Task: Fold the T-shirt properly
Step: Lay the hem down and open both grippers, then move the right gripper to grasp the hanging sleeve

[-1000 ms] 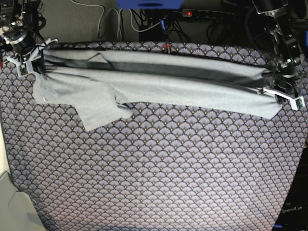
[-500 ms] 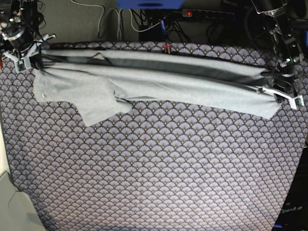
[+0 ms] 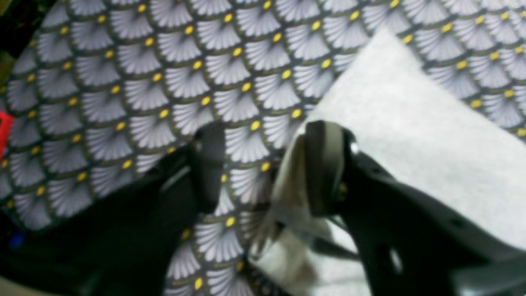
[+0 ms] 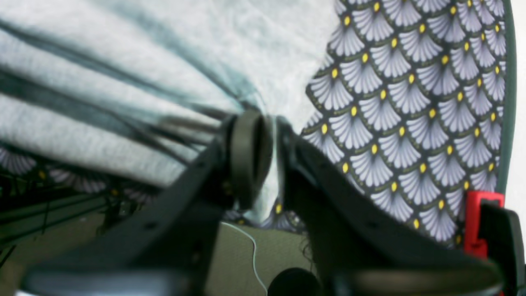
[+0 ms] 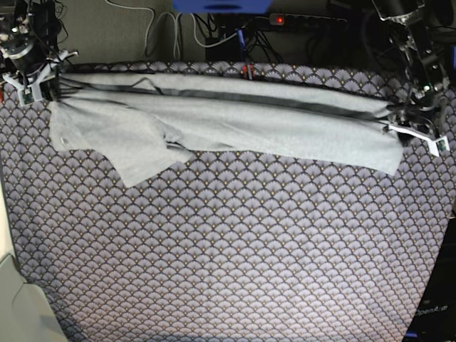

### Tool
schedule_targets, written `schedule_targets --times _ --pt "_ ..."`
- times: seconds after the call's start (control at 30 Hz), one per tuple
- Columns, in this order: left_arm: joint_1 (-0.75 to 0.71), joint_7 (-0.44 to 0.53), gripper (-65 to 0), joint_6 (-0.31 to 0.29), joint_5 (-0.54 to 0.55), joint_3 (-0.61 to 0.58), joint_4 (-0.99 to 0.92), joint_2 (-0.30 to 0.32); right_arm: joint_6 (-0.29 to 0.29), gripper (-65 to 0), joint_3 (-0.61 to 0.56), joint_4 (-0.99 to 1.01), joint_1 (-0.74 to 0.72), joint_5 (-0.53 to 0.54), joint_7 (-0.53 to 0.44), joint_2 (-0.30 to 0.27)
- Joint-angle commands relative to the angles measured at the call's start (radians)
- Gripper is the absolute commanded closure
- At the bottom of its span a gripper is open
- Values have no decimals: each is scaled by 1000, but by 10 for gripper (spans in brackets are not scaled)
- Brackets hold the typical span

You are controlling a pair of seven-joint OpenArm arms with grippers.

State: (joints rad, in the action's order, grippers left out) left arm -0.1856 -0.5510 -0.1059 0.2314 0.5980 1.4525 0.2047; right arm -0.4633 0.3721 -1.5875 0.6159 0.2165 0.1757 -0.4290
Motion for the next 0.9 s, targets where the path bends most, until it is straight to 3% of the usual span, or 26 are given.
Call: schedule_targets --times 0.0,0.13,0.33,0.53,0.67,0.73,0.87 --pt "10 12 -326 1 12 6 17 19 16 -148 20 -12 5 4 -18 -15" --pt "13 12 -326 1 10 6 17 22 16 -211 20 -20 11 5 -18 -15" --pt "15 12 -326 1 10 6 17 20 16 -217 26 -21 3 5 -18 -15" --pt "11 12 -327 1 10 6 17 20 16 -219 155 -21 3 153 -18 -21" --pt "10 12 -327 1 10 6 17 19 16 -223 173 -21 5 195 -18 -61" --pt "10 12 -327 1 10 6 17 17 -25 -235 169 -21 3 197 -18 -63" --pt "8 12 -327 1 10 4 20 16 -171 -253 123 -86 -97 195 38 -26"
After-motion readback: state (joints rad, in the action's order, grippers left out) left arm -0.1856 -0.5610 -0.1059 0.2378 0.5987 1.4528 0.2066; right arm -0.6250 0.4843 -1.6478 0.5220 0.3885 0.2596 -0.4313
